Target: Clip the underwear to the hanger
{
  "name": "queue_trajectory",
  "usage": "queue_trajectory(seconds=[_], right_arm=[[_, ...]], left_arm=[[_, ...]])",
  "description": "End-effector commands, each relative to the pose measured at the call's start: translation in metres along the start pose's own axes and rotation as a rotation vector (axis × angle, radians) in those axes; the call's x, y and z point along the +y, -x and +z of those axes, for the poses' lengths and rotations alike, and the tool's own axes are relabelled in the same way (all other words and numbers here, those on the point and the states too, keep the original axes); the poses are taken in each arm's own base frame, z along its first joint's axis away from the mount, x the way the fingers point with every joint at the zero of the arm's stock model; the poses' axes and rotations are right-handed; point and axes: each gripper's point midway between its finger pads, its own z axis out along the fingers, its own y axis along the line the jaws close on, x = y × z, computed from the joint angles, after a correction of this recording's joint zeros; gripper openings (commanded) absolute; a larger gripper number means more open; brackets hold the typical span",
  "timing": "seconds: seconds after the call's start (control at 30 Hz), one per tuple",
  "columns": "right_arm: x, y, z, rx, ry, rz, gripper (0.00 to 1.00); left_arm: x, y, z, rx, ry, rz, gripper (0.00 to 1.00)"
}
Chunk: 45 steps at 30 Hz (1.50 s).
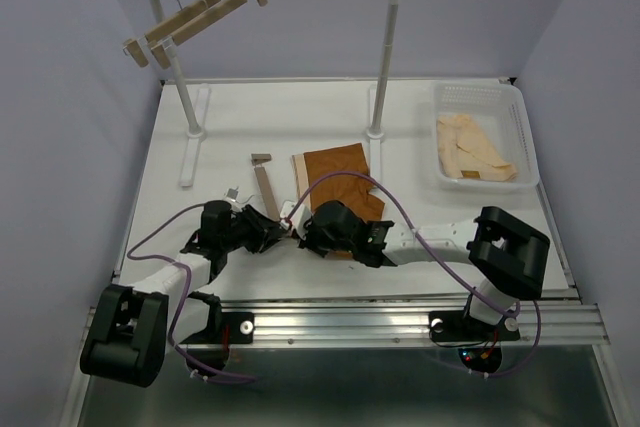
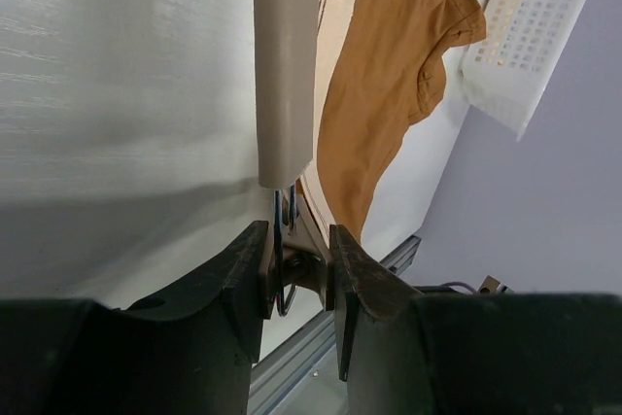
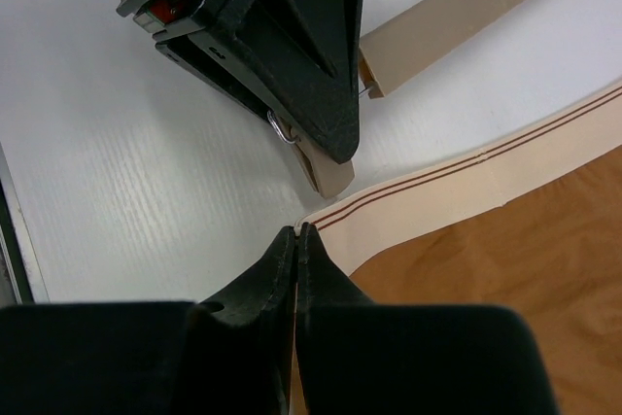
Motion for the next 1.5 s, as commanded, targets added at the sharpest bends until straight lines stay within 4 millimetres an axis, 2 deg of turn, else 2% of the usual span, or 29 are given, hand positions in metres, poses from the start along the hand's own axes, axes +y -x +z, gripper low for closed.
queue_trajectory(seconds=[0.0, 0.23, 0.47, 0.67, 0.97, 1.23, 1.47], right_arm=[[-0.015, 0.019, 0.004, -0.083, -0.08, 0.025, 0.01], [-0.024, 0.02, 0.001, -0.107, -0.134, 0.05, 0.01], [-0.027, 0.025, 0.003, -0.12, -0.146, 0.029, 0.01], [-0.035, 0.035, 0.006, -0.154, -0.182, 0.007, 0.01], [-0.036, 0.037, 0.015, -0.161, -0.188, -0.001, 0.01], [-0.059, 0.048, 0.012, -0.215, -0.338, 0.019, 0.01], [-0.053, 0.048, 0.019, -0.218, -0.344, 0.014, 0.01]], left_arm=[[-0.009, 0.01, 0.001, -0.04, 0.002, -0.11, 0.0], [-0.025, 0.024, -0.007, -0.112, 0.002, -0.147, 0.0], [-0.034, 0.028, -0.01, -0.127, -0.016, -0.187, 0.0], [-0.032, 0.026, -0.01, -0.116, -0.004, -0.189, 0.0], [-0.035, 0.025, -0.012, -0.117, -0.008, -0.205, 0.0], [-0.035, 0.023, -0.014, -0.113, -0.003, -0.221, 0.0], [-0.034, 0.023, -0.014, -0.118, 0.005, -0.246, 0.0]])
